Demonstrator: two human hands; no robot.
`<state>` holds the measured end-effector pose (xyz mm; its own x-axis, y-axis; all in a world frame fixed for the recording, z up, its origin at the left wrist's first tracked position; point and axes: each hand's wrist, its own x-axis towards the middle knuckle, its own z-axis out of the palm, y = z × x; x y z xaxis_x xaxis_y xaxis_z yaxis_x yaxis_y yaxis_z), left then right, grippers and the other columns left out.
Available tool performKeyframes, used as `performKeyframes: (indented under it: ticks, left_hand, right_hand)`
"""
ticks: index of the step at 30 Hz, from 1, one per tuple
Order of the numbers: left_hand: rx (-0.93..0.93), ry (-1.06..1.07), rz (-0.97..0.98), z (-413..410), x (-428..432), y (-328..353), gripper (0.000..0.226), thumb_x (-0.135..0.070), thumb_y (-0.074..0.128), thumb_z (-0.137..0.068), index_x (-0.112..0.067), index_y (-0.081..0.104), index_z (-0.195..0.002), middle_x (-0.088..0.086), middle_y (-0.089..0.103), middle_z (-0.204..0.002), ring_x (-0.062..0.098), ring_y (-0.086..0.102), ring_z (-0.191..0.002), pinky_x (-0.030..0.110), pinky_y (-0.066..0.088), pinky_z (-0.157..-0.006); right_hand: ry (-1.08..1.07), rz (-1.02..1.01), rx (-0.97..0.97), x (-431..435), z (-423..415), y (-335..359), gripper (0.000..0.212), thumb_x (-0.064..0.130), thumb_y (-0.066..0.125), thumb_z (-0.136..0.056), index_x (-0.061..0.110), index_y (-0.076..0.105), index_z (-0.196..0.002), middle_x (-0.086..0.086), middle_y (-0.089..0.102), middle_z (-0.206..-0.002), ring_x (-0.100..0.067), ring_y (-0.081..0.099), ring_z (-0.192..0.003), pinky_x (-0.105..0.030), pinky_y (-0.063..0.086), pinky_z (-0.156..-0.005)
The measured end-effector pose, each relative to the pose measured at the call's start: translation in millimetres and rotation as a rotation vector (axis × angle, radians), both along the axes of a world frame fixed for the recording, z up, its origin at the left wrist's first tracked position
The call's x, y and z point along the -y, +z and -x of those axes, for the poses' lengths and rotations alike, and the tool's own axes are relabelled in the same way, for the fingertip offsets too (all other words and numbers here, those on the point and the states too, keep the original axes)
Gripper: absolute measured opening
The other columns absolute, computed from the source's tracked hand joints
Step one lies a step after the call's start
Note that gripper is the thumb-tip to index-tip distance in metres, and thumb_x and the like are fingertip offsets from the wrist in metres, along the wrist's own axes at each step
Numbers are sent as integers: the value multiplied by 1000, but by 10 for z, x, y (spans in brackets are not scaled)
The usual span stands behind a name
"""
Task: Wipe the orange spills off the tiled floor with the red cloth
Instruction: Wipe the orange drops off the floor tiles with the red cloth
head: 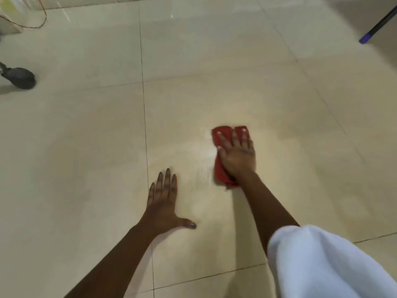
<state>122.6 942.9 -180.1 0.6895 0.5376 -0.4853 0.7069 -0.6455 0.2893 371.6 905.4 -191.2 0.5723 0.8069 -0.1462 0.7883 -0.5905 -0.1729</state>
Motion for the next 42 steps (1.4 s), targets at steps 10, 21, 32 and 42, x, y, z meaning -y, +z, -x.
performKeyframes:
  ticks: [10, 21, 32, 42]
  left_hand:
    - [95, 31, 29, 318, 667, 87, 146, -91, 49, -45, -13, -34, -135, 5, -41, -147, 17, -40, -135, 25, -29, -107]
    - [59, -119, -20, 128, 984, 42, 144, -97, 36, -43, -13, -36, -135, 4, -45, -145, 18, -42, -134, 29, -29, -108]
    - [103, -450, 17, -421, 1476, -11, 136, -88, 50, -56, -19, -41, -131, 0, -48, -142, 16, -44, -132, 33, -27, -111]
    - [119, -673, -15, -858, 2135, -53, 135, -92, 41, -53, -17, -34, -136, 1, -47, -142, 17, -47, -130, 33, -33, -106]
  right_hand:
    - [414, -25, -1, 1316, 1375, -24, 55, 49, 33, -92, 39, 24, -145, -5, 20, -156, -35, 8, -144, -51, 13, -117]
    - [-8, -19, 4, 1185, 659, 16, 56, 46, 34, -93, 39, 18, -146, -8, 13, -158, -35, 0, -145, -47, 5, -115]
    - [-375, 58, 53, 2639, -25, 59, 57, 54, 21, -94, 37, 13, -148, -9, 13, -157, -35, 3, -145, -47, 11, -115]
    - [-500, 48, 42, 4041, 156, 32, 57, 56, 19, -92, 40, 10, -146, -5, 14, -157, -31, 5, -145, -47, 15, -115]
